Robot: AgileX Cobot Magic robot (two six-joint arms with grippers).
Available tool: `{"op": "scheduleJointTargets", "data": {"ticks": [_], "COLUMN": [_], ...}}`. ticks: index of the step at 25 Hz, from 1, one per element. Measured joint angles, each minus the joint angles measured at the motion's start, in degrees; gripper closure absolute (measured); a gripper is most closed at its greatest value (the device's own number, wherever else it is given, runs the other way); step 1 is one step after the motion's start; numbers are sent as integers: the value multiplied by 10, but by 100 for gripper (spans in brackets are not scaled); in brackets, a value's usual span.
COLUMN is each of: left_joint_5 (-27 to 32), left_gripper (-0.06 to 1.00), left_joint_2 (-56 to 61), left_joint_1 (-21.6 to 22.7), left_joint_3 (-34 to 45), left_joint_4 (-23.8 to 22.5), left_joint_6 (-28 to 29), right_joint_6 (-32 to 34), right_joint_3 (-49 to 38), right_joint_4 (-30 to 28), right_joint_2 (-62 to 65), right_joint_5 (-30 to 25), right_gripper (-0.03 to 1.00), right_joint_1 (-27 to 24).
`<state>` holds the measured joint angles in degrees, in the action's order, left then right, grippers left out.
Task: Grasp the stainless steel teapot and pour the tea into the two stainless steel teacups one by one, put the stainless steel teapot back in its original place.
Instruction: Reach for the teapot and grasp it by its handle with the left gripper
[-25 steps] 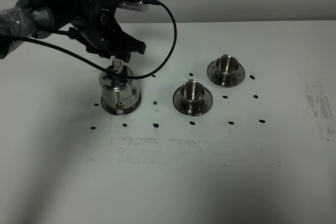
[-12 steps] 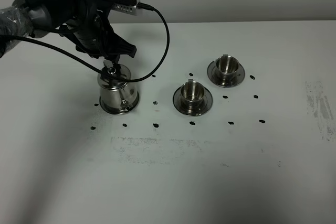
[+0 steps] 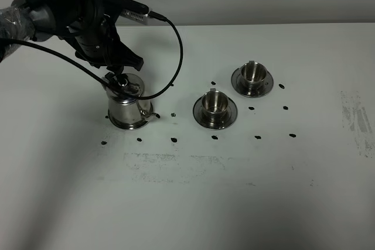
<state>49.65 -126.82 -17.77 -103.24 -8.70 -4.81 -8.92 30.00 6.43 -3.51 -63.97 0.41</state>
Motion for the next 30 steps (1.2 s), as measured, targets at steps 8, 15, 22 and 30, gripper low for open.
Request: {"op": "scheduleJointTargets", "data": {"ticks": [8,15,22,30], "left_joint_5": [6,9,-94,-265], "left_gripper": [51,51,51,51], "left_joint_2": [8,21,149,215], "left_joint_1": [7,36,61,119], "left_joint_3": [0,0,126,312], "left_joint_4": [-1,-9,-13,97], "left_joint_6": [-39,-53,-91,-19], "right_joint_6": [0,0,0,0], "right_joint_3": [0,0,0,0], "right_joint_4": [0,0,0,1], "right_joint_2": [0,0,0,0], "right_joint_5": [0,0,0,0], "right_gripper": [64,64,64,64], "right_joint_1": [0,0,0,0]}}
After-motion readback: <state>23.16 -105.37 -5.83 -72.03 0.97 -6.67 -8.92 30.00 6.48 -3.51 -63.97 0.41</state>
